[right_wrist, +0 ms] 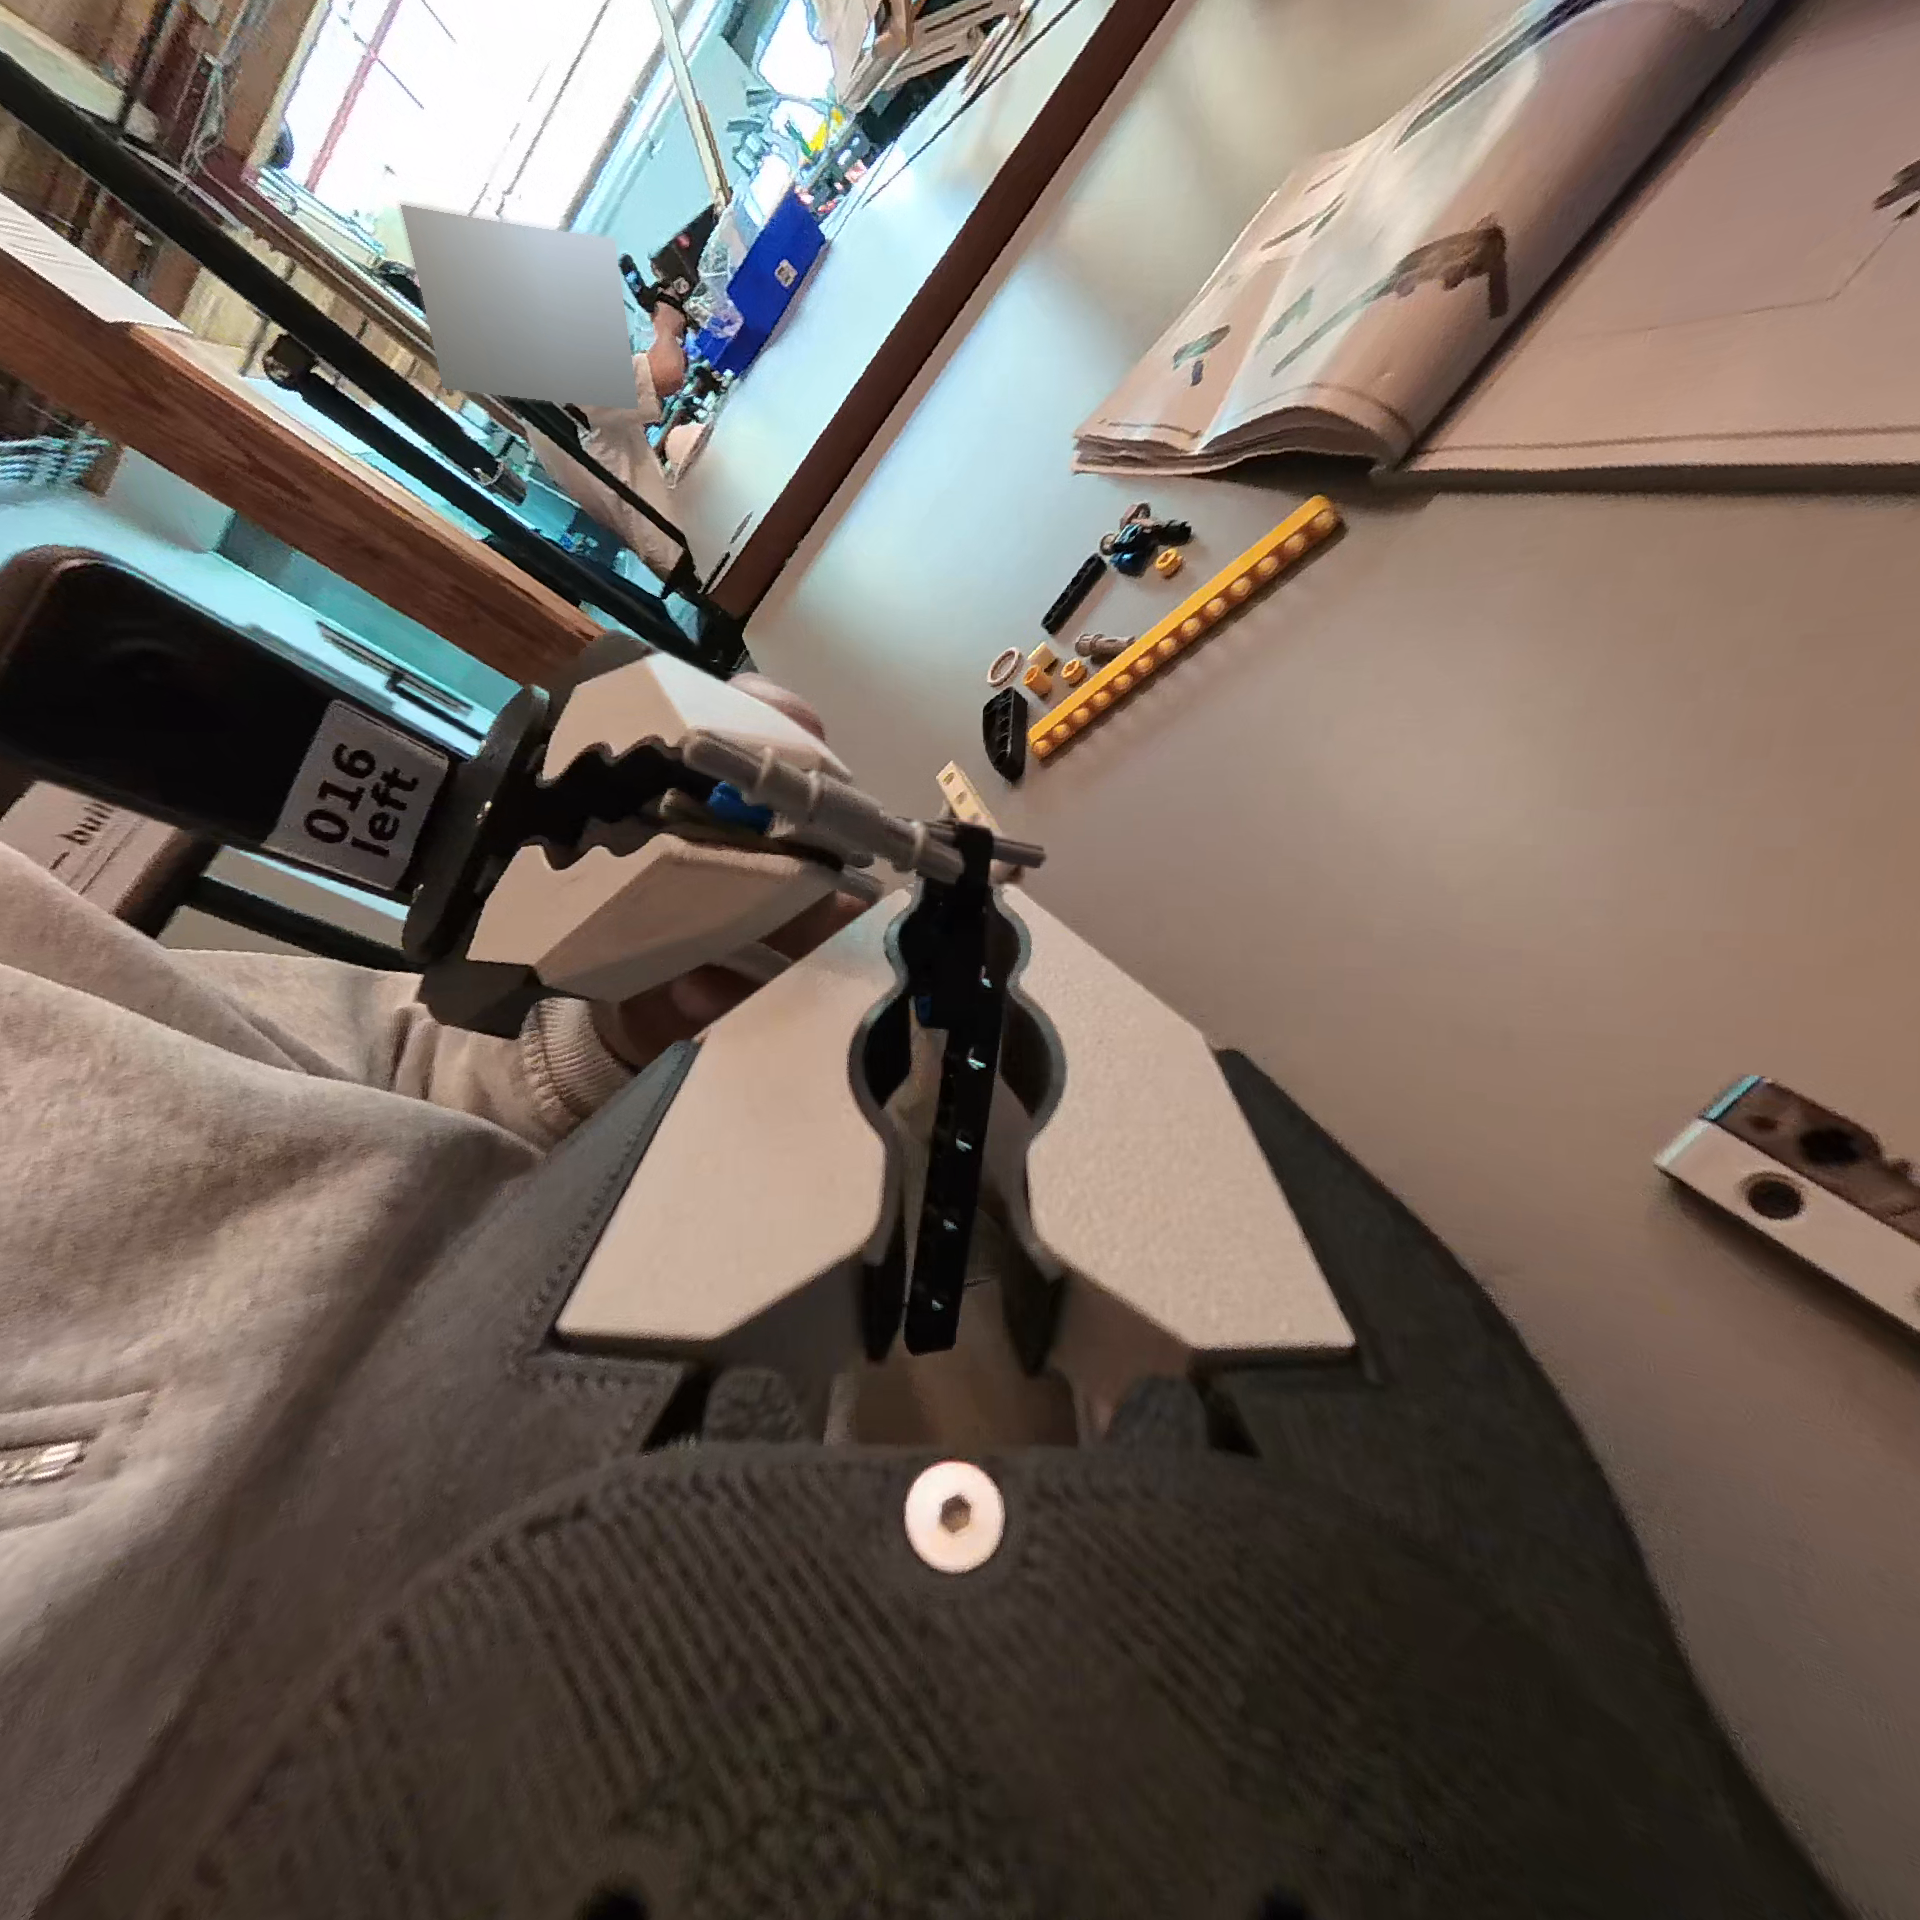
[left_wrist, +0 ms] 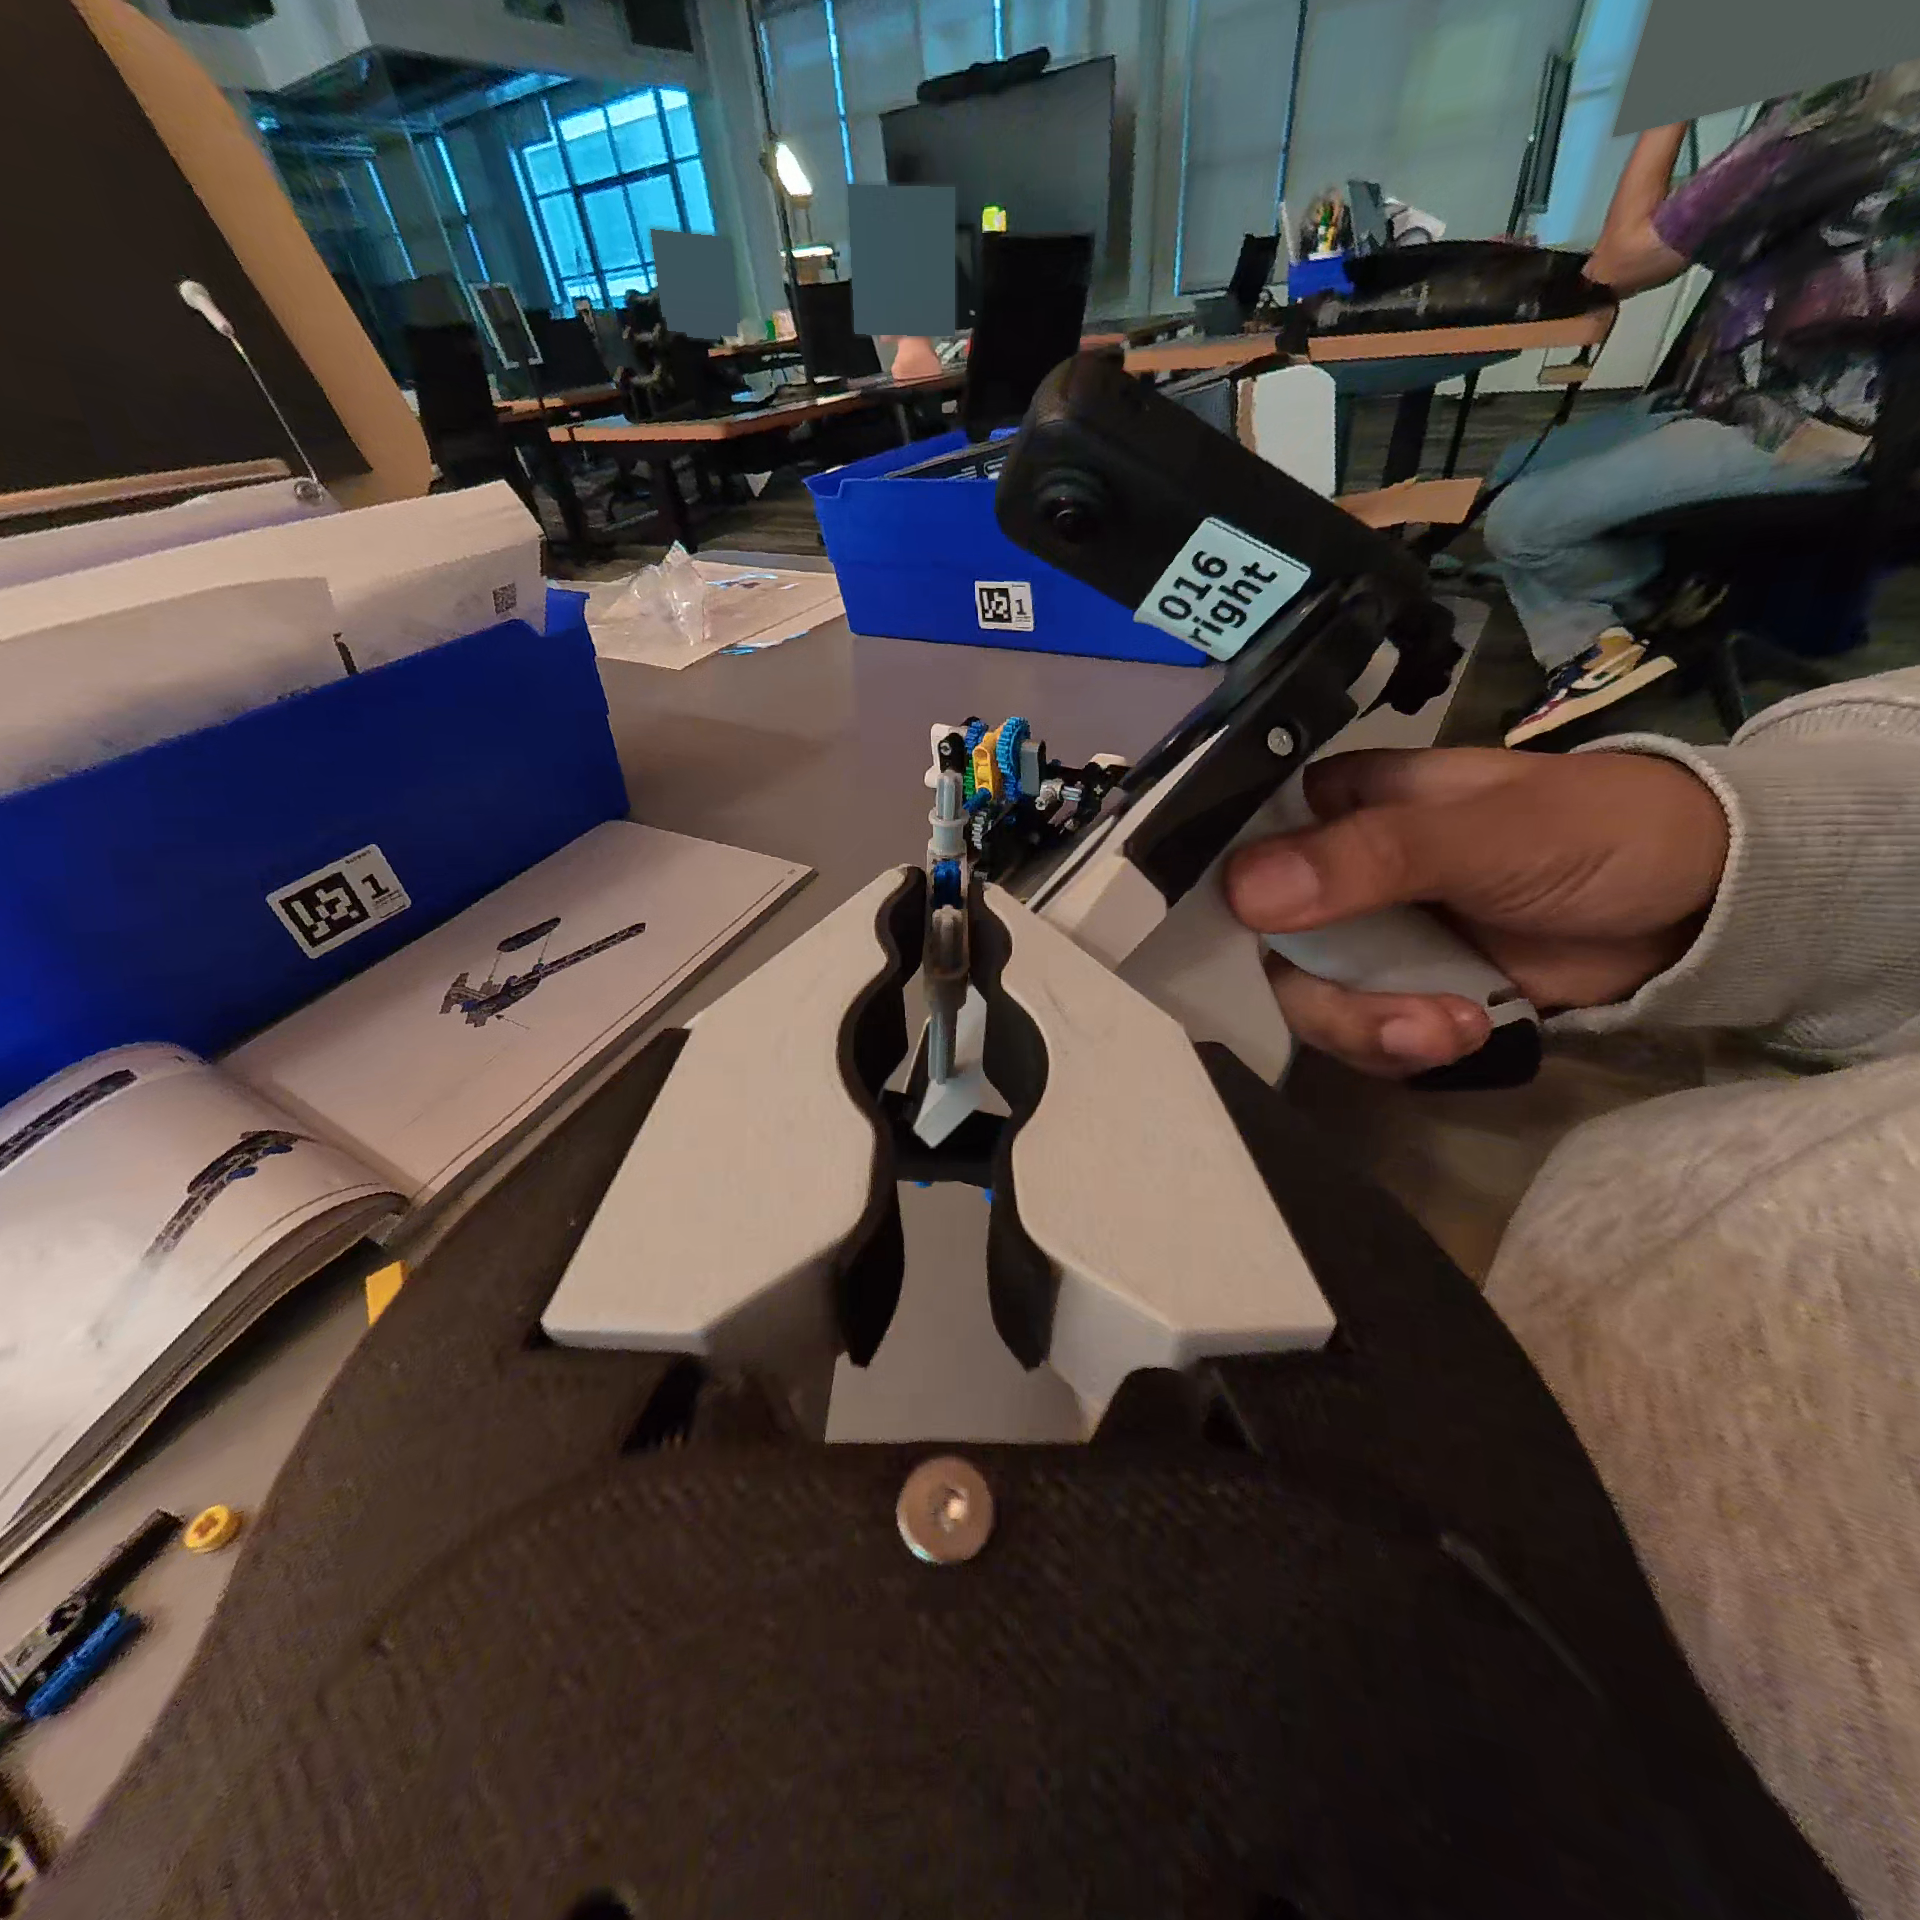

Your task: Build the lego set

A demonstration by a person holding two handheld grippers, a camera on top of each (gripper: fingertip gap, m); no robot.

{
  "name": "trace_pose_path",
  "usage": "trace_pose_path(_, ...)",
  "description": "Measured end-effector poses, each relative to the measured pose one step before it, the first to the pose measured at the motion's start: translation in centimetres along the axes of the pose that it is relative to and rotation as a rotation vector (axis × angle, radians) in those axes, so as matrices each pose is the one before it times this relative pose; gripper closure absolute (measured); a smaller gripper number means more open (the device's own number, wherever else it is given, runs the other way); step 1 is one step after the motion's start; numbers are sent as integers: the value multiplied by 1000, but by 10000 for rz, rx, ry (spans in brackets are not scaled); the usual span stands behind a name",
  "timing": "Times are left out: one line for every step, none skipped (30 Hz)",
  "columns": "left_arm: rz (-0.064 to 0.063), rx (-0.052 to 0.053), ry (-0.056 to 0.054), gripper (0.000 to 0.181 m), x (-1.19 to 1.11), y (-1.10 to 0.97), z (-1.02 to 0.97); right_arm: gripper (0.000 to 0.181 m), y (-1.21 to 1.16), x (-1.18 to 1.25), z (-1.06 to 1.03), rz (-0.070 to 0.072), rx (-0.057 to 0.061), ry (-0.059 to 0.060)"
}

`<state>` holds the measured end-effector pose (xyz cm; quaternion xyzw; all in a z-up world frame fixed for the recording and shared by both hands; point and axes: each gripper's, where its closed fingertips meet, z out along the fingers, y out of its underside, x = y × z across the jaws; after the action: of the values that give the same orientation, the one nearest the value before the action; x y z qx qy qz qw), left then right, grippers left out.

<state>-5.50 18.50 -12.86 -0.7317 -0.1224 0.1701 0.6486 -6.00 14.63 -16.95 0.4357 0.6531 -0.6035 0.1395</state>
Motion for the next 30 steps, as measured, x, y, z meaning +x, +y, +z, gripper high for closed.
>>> trace_pose_path(106,-29,-3,177,5,23,-27,172,64,-188,-21,137,-16,-169)
trace_pose_path(87,1,15,177,31,-26,-34,172,43,-132,-44,123,-14,-132)
trace_pose_path(24,18,20,177,7,-39,-43,172,36,-41,-66,84,-18,-69)
trace_pose_path(-33,25,27,177,-6,-53,-33,172,24,34,-72,37,-22,-11)
trace_pose_path(-66,24,15,177,-49,-47,-23,173,14,49,-86,-2,-17,13)
trace_pose_path(-53,19,-13,177,-86,-21,-29,172,-1,48,-89,-11,-15,18)
trace_pose_path(-26,5,0,177,-57,2,-18,173,-9,4,-80,-6,-7,2)
trace_pose_path(-13,-28,-4,177,-58,62,10,173,-45,-14,-72,-1,12,-15)
trace_pose_path(-11,-27,5,177,-21,67,22,173,-39,-28,-60,7,13,-24)
trace_pose_path(-29,-5,24,177,12,49,20,173,-20,-19,-39,14,10,-19)
trace_pose_path(-57,-8,23,177,16,53,35,173,-30,-25,-30,11,14,-17)
trace_pose_path(-63,-1,21,178,-1,35,25,172,-6,-31,-7,7,3,-21)
trace_pose_path(-55,-1,6,178,-23,25,11,172,-4,-73,-8,1,-1,-37)
trace_pose_path(-38,2,-6,178,-48,13,-1,173,-17,-63,-11,1,7,-32)
trace_pose_path(-23,-15,-22,178,-72,43,6,173,-35,-49,-31,-3,20,-11)
trace_pose_path(-7,-16,-3,178,-52,46,-8,173,-45,-63,-31,-10,23,-19)
trace_pose_path(-17,-3,9,178,-6,25,3,173,-33,-15,-29,0,7,-2)
trace_pose_path(-34,-6,29,178,32,18,22,173,-4,32,-28,2,0,16)
trace_pose_path(-28,-8,37,178,52,29,26,173,-35,20,-37,-2,21,10)
trace_pose_path(-3,8,20,178,62,-3,4,173,-42,-4,-34,7,21,-6)
trace_pose_path(6,-5,23,178,71,1,22,173,6,32,-14,13,-8,5)
trace_pose_path(2,-27,11,178,47,41,33,173,33,35,12,6,-24,14)
trace_pose_path(12,-25,-6,178,-1,49,21,173,6,-3,7,0,-3,0)
trace_pose_path(22,-3,-12,178,-35,16,-10,173,-2,-62,2,0,4,-23)
trace_pose_path(1,-1,-13,178,-66,-2,-36,172,-4,-64,3,-9,-3,-16)
trace_pose_path(-28,11,14,178,-44,-16,-34,173,-24,-73,-12,-11,5,-23)
trace_pose_path(-53,45,30,178,-7,-79,-44,172,-18,-66,-11,4,0,-20)
trace_pose_path(-63,35,31,178,5,-50,-18,172,-23,-38,-24,13,9,-23)
trace_pose_path(-44,16,43,178,39,-28,-12,172,-28,-43,-22,31,10,-38)
trace_pose_path(-14,18,39,178,57,-23,-6,172,-10,-51,-32,58,8,-61)
